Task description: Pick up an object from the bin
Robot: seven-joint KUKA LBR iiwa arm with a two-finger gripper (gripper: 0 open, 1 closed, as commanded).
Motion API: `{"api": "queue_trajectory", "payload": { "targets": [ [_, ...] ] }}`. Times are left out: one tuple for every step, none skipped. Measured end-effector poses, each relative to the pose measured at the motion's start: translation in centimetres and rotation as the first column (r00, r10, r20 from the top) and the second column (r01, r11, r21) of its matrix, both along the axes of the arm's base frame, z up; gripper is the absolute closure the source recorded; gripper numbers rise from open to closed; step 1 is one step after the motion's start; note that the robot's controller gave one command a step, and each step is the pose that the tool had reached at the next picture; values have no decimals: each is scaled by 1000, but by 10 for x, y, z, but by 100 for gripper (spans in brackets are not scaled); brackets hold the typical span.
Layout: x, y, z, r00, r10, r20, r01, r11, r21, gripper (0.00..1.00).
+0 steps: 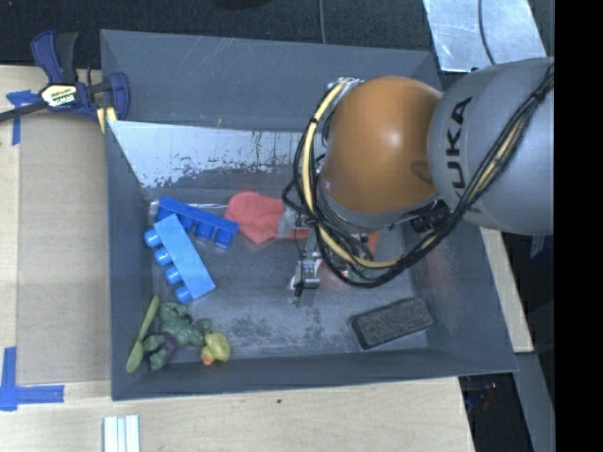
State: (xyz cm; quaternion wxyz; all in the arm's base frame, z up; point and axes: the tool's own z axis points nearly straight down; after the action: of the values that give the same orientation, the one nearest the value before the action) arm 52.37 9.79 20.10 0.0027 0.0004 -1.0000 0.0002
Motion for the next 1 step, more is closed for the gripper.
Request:
{"api": "queue_trajectory", "payload": {
  "targets": [
    [2, 0, 4, 1000, -1, 8, 1, 1000, 1, 0]
  ]
}}
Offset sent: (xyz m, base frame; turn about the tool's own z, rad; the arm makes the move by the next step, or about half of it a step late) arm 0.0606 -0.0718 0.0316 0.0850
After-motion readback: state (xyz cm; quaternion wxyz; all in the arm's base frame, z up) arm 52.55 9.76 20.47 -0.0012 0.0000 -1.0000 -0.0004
